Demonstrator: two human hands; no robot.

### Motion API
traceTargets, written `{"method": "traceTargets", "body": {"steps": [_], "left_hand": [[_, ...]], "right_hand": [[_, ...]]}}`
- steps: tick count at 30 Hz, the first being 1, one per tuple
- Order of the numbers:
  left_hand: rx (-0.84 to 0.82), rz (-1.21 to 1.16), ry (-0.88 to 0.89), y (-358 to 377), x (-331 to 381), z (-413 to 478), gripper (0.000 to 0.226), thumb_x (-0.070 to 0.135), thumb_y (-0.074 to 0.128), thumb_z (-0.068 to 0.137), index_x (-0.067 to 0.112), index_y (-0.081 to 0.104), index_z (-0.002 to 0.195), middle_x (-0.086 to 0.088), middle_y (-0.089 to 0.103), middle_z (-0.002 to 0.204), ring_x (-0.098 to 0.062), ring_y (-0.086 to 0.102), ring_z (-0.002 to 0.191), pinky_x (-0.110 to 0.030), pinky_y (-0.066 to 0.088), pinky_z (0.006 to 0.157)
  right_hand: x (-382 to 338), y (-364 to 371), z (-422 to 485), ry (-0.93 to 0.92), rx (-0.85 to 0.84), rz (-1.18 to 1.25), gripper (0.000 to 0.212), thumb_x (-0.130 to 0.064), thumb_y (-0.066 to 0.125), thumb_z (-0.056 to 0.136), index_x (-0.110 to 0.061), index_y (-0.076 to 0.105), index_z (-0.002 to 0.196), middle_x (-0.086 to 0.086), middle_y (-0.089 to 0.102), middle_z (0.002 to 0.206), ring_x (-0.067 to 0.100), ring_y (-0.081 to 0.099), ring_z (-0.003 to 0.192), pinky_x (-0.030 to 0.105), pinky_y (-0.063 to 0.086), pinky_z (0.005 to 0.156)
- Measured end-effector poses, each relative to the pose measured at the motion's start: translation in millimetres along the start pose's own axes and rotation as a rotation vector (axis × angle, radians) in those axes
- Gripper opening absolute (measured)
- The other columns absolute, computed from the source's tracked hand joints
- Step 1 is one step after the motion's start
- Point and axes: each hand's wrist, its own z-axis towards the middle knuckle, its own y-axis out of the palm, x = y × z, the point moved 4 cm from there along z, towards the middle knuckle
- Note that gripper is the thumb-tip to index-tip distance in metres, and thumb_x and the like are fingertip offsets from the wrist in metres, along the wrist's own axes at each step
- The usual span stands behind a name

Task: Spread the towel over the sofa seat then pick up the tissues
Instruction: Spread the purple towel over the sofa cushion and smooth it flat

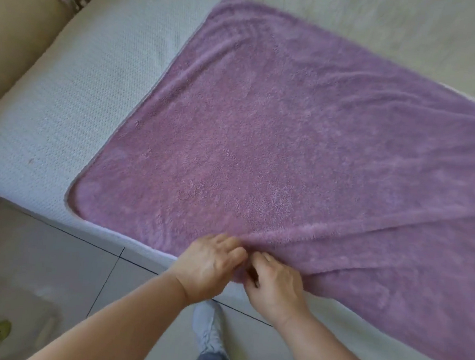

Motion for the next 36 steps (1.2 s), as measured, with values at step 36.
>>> {"method": "traceTargets", "body": {"steps": [36], "left_hand": [[-0.192, 0.037, 0.275, 86.9, 222.4, 104.6, 0.005, 0.022, 0.064, 0.069, 0.022, 0.064, 0.075, 0.005, 0.058, 0.074, -0.019, 0.059, 0.064, -0.024, 0.044, 0.047]], "right_hand": [[246.7, -50.4, -175.9, 0.404, 0.088, -0.207, 0.053, -0.023, 0.089, 0.033, -0.014, 0.055, 0.074, 0.005, 0.055, 0.070, 0.027, 0.059, 0.060, 0.034, 0.047, 0.051]]}}
